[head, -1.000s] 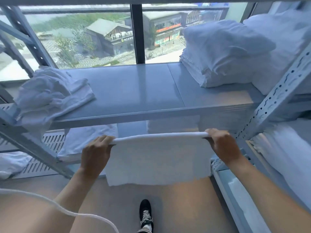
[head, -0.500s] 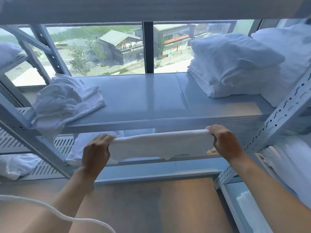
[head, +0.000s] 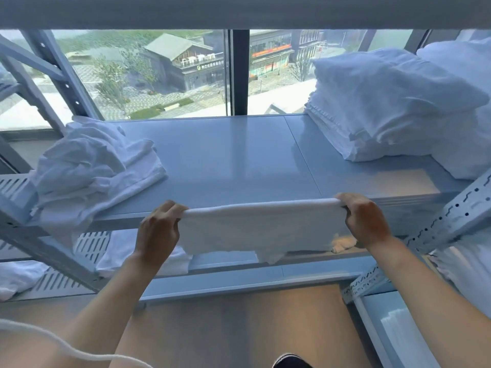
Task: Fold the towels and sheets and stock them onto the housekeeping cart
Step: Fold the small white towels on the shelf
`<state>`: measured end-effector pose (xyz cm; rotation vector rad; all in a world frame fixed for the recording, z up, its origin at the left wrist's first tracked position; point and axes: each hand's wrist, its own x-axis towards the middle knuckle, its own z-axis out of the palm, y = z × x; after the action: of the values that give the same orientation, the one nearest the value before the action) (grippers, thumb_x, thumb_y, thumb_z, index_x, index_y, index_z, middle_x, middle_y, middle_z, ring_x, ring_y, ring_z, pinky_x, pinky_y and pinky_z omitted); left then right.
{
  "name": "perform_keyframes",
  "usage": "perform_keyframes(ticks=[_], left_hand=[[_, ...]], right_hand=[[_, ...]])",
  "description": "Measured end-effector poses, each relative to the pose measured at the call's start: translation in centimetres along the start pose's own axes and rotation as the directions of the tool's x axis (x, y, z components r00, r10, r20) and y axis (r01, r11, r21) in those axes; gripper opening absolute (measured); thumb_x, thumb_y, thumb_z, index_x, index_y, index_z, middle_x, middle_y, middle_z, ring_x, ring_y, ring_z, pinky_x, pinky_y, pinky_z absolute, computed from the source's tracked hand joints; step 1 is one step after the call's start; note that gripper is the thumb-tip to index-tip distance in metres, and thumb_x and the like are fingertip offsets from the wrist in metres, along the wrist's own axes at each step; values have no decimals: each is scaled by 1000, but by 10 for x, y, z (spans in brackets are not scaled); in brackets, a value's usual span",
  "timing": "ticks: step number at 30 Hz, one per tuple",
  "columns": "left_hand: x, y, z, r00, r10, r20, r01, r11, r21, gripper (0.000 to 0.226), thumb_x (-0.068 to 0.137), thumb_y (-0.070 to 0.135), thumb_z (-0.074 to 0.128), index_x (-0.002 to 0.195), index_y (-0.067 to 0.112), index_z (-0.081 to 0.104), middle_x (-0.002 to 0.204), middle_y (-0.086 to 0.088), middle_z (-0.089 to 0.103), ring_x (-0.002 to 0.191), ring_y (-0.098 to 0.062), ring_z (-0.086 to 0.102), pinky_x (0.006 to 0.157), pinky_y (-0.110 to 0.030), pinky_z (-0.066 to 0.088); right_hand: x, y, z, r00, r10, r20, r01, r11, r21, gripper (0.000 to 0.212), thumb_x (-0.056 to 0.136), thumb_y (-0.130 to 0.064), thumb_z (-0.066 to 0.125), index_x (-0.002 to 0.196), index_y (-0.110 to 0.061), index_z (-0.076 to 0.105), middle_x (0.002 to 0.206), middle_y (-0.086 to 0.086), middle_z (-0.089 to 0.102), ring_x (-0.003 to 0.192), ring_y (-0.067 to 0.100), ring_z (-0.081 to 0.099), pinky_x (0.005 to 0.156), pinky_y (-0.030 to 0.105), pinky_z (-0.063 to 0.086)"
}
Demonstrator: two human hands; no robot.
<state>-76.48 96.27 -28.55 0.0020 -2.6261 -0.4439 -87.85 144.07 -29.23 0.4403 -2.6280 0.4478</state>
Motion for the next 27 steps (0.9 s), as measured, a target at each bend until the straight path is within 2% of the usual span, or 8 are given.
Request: perform_keyframes(ticks=[5, 9, 13, 19, 21, 23, 25, 27], left_hand=[[45, -11, 27, 1000, -23, 20, 23, 1000, -4, 29, 86, -9, 68, 99, 16, 70, 94, 1, 64, 79, -32, 63, 58, -32, 43], [88, -21, 54, 998, -65, 28, 65, 998, -1, 30, 86, -9, 64, 102, 16, 70, 95, -1, 63, 84, -34, 63, 59, -37, 48], [131, -29, 83, 996, -76, 54, 76, 997, 18, 37, 84, -13, 60, 105, 15, 70, 97, -3, 63, 87, -35, 63, 62, -44, 52], [186, -37, 122, 993, -115, 24, 114, 993, 38, 39, 83, -14, 59, 106, 15, 70, 94, -5, 65, 85, -35, 63, 67, -41, 50], [201, -38, 132, 992, -123, 6, 122, 991, 56, 43, 81, -15, 58, 109, 14, 71, 96, -8, 66, 89, -37, 63, 72, -43, 50], [214, -38, 140, 989, -147, -11, 148, 985, 85, 56, 74, -20, 56, 119, 11, 69, 107, -12, 66, 99, -40, 60, 80, -46, 47], [220, -33, 146, 981, -191, -26, 193, 974, 120, 67, 71, -20, 58, 131, 9, 64, 122, -14, 62, 110, -41, 56, 88, -50, 46], [216, -18, 155, 986, -163, -18, 164, 981, 106, 61, 75, -13, 68, 132, 10, 63, 128, -14, 60, 114, -41, 56, 93, -52, 47]], right_hand=[[47, 12, 24, 1000, 3, 30, -3, 1000, 1, 45, 76, 21, 60, 111, -4, 73, 105, 18, 74, 95, 41, 69, 79, 47, 57], [99, 24, 49, 998, 11, 65, -12, 1000, 10, 42, 77, 19, 59, 107, -5, 73, 100, 19, 72, 92, 41, 68, 75, 49, 59], [147, 46, 79, 990, 17, 140, -15, 1000, -16, 35, 76, 15, 54, 97, -9, 69, 90, 13, 68, 84, 38, 64, 67, 42, 54], [204, 75, 118, 978, 48, 204, -42, 999, -30, 36, 76, 13, 49, 94, -13, 67, 87, 9, 66, 82, 37, 61, 63, 38, 49], [220, 78, 127, 975, 77, 208, -73, 997, -26, 38, 76, 13, 50, 98, -12, 68, 92, 12, 67, 87, 39, 62, 67, 41, 52], [229, 75, 135, 977, 113, 183, -105, 993, -49, 42, 79, 9, 50, 109, -12, 69, 103, 14, 68, 96, 41, 62, 76, 44, 51], [227, 69, 143, 982, 102, 162, -86, 991, -101, 50, 81, 3, 51, 127, -11, 64, 125, 14, 64, 110, 40, 58, 86, 47, 46], [219, 58, 151, 977, 52, 205, -38, 997, -74, 55, 86, -2, 61, 140, -12, 56, 147, 11, 53, 127, 37, 51, 96, 49, 43]])
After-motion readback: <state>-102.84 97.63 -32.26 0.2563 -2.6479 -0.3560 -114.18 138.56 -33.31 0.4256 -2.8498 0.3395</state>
